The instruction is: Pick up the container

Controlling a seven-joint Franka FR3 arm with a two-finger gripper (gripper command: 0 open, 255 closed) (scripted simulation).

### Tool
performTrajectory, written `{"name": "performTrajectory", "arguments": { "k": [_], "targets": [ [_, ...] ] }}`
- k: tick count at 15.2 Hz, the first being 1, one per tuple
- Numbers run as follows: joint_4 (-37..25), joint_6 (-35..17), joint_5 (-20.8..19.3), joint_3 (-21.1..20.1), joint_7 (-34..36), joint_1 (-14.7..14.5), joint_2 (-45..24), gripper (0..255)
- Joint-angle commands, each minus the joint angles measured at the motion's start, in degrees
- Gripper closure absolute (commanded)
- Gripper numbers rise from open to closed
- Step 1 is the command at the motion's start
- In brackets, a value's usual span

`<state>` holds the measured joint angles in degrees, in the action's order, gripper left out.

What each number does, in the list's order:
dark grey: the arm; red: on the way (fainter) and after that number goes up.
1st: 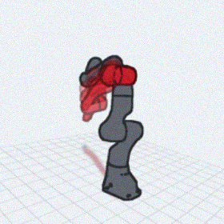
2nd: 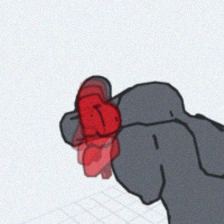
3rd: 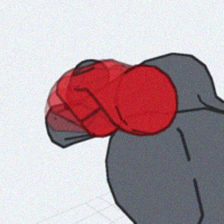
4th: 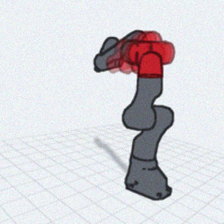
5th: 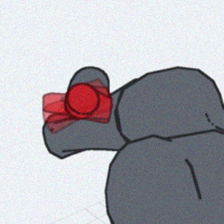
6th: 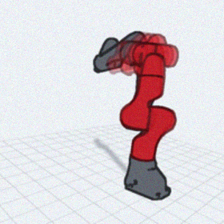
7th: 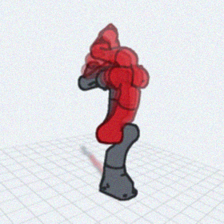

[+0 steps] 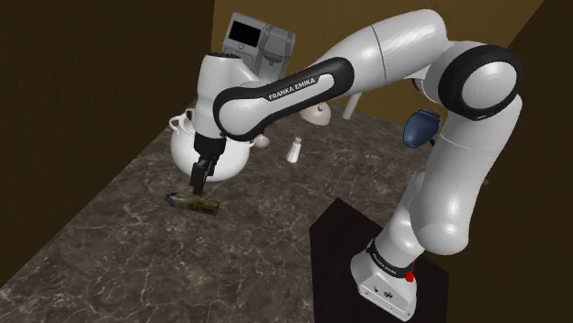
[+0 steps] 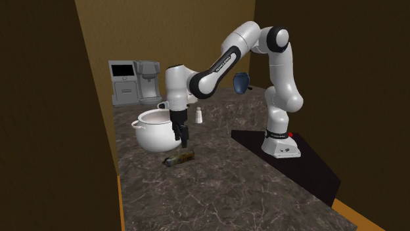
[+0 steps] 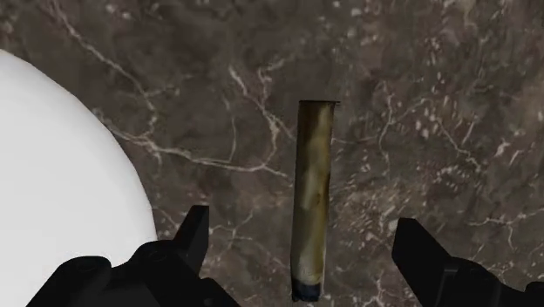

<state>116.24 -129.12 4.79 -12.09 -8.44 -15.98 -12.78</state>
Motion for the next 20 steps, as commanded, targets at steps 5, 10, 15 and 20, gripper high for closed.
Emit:
{"name": "performTrajectory", "arguments": {
  "k": [5, 10, 15, 20],
  "targets": [
    [-4.3, -2.5, -1.0, -0.8, -0.5, -1.5, -6.7, 0],
    [-3.4, -6.0, -1.5, -0.5, -0.6, -1.8, -9.4, 0],
    [-3.5, -6.0, -1.5, -0.5, -0.6, -1.8, -9.4, 255],
    [-3.5, -6.0, -1.5, -0.5, -0.6, -1.8, -9.4, 255]
  ]
}}
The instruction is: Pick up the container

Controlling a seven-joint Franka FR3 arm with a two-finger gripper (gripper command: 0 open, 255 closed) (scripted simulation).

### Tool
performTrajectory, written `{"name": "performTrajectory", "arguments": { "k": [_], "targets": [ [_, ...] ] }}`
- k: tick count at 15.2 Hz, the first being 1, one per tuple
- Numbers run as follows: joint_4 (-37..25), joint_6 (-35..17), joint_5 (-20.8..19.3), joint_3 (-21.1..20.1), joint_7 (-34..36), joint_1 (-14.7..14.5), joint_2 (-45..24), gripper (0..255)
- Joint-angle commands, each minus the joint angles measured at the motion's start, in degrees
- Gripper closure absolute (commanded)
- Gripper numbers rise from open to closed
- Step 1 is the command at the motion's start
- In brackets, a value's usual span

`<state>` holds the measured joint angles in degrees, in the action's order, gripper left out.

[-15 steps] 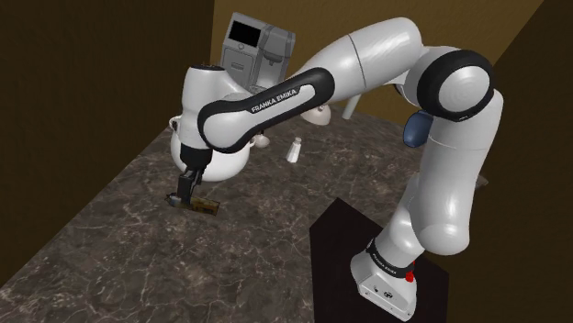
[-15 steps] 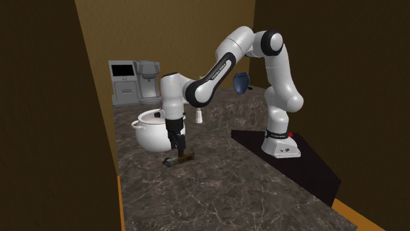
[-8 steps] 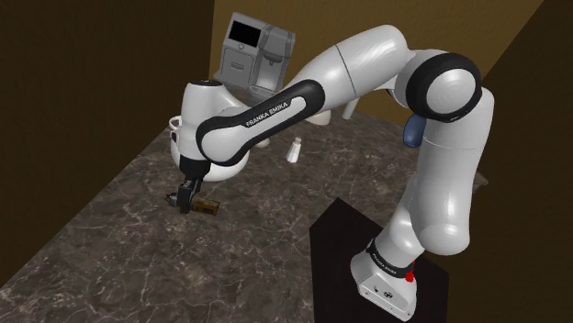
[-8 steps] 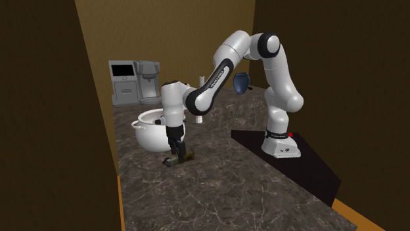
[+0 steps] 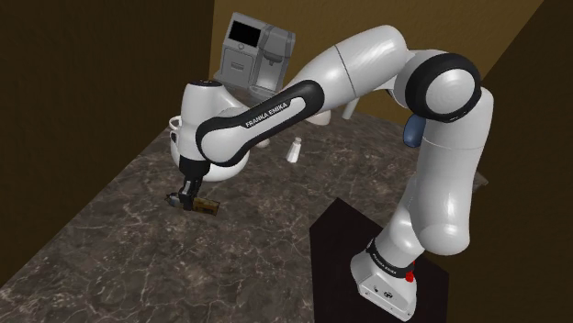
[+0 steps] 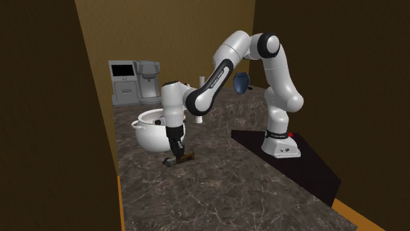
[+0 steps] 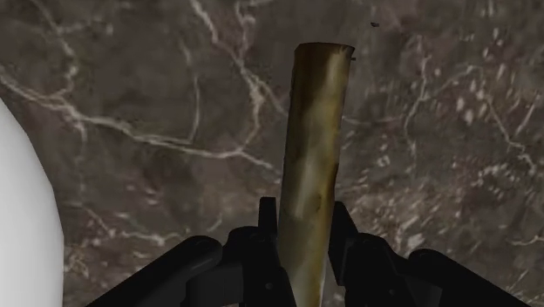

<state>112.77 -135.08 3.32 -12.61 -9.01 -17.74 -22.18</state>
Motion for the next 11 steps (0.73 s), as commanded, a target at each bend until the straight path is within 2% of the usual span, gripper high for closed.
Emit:
{"name": "performTrajectory", "arguments": {
  "k": [1, 11],
  "targets": [
    [0.0, 0.0, 0.0, 0.0, 0.0, 0.0, 0.0, 255],
    [-1.5, 5.7, 0.7, -0.4, 0.1, 0.4, 4.2, 255]
  ]
}}
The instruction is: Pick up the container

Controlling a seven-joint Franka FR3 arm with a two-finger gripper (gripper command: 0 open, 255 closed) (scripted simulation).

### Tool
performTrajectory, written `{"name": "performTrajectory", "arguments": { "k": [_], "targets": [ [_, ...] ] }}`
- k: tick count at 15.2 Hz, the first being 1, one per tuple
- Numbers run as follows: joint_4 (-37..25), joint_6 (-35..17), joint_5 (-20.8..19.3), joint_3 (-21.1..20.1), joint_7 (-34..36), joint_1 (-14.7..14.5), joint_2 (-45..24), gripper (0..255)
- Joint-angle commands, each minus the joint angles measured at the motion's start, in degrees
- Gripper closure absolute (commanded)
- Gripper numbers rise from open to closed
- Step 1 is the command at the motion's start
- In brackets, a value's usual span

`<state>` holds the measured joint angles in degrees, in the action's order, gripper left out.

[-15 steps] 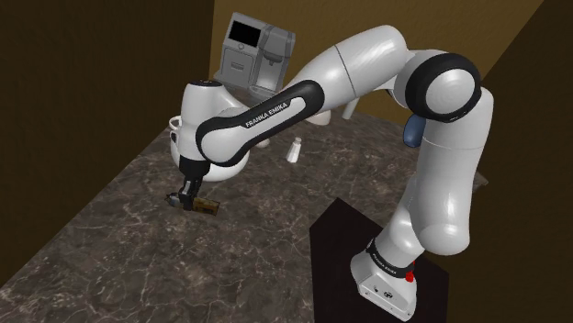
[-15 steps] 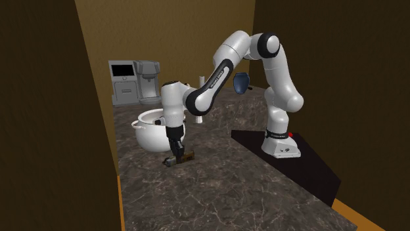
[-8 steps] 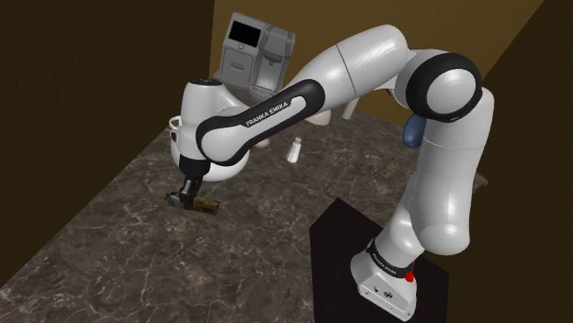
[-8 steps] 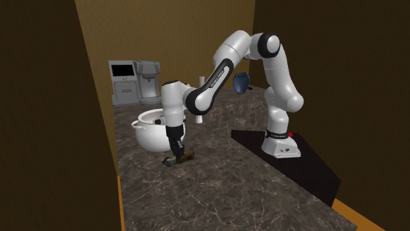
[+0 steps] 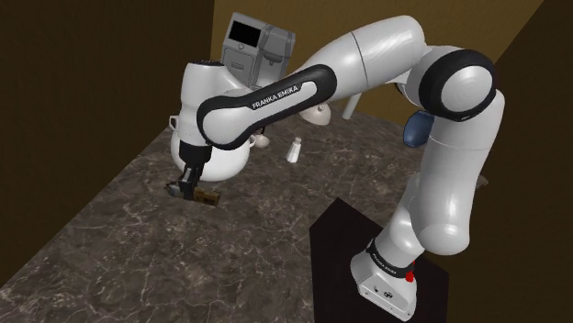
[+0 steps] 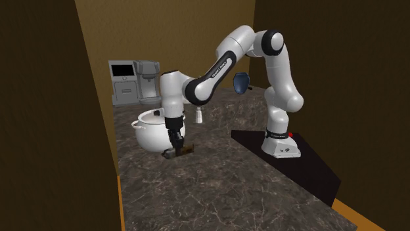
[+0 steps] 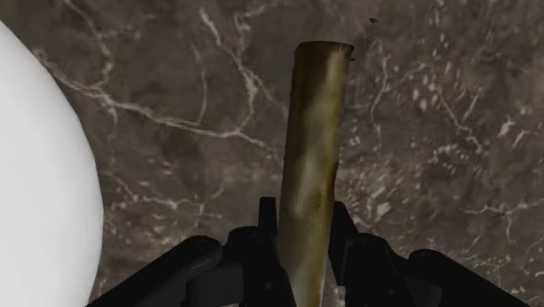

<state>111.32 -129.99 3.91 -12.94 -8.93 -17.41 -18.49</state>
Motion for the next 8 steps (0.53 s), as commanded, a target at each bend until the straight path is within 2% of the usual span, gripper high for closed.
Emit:
{"name": "performTrajectory", "arguments": {
  "k": [1, 8],
  "targets": [
    [-0.3, 1.3, 0.2, -0.1, 0.0, 0.1, 0.9, 255],
    [-1.8, 4.7, 0.5, -0.2, 0.1, 0.2, 2.9, 255]
  ]
}}
